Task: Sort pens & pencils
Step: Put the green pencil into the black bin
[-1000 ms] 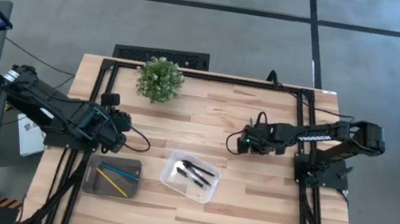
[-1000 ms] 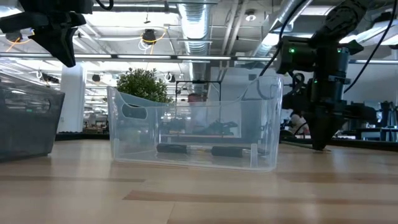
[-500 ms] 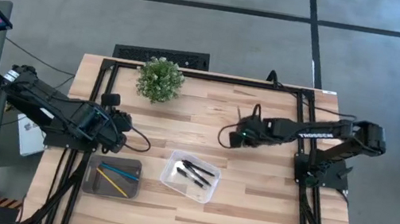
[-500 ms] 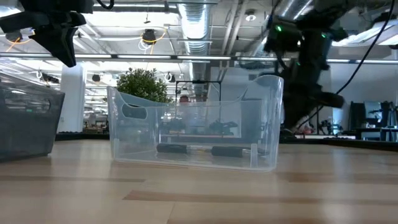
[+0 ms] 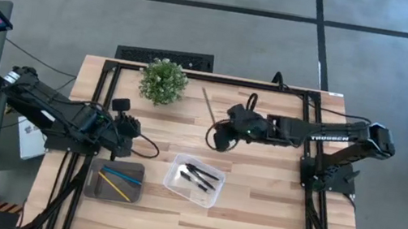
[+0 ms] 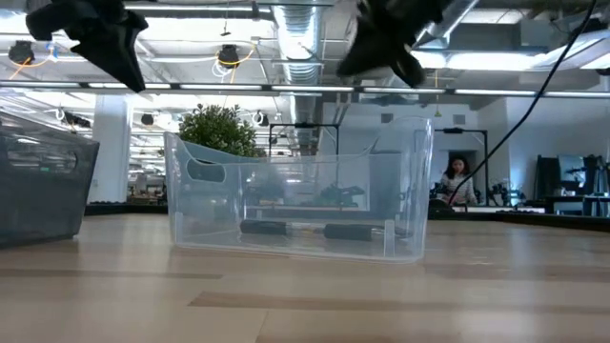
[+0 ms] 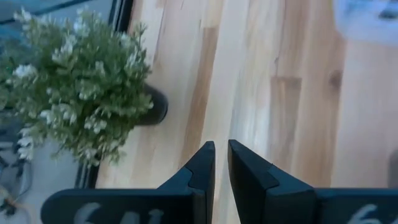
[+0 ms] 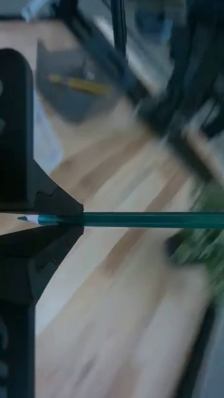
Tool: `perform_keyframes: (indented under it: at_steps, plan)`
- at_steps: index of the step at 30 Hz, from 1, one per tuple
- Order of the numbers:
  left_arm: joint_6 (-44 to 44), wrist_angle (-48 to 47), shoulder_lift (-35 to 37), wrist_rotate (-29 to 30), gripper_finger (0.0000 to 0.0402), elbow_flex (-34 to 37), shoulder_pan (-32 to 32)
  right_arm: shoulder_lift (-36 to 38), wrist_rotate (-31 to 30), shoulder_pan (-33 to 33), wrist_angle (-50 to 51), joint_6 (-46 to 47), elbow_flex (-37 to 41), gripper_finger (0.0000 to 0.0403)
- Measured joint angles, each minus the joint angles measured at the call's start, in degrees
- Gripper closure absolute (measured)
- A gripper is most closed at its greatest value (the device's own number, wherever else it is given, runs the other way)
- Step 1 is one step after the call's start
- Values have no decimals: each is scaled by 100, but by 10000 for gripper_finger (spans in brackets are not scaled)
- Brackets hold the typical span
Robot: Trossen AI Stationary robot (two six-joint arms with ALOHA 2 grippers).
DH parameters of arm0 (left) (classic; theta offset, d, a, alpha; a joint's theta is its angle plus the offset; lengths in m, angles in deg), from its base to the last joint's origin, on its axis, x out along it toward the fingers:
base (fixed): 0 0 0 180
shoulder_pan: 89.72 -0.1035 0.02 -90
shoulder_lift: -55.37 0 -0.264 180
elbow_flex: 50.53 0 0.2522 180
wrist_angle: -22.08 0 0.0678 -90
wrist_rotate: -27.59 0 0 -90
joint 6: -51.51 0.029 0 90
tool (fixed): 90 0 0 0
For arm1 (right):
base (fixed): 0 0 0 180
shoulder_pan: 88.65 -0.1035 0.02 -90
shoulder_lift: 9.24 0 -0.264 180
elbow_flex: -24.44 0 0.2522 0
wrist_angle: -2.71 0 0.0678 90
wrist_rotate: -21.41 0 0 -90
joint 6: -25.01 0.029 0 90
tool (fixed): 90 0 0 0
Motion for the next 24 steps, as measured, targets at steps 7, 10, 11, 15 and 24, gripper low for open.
perform_keyframes:
  at_steps: [7, 10, 11, 15, 24]
  plan:
    - [380, 814, 15, -206, 365, -1, 153, -42, -514, -696, -1441, -1255, -21, 354]
    - [664, 1382, 15, -371, 365, -2, 162, -180, -900, -1002, -1875, -1654, -22, 354]
    - [823, 1647, 18, -437, 365, -1, 162, -238, -1000, -1092, -2010, -1789, -24, 354]
    - [1804, 2939, 118, -755, 356, 0, 160, -472, -1159, -1334, -2576, -2151, -25, 354]
    - [2587, 4560, 417, -582, 347, -7, 157, -1066, -1160, -1382, -2897, -2599, -22, 354]
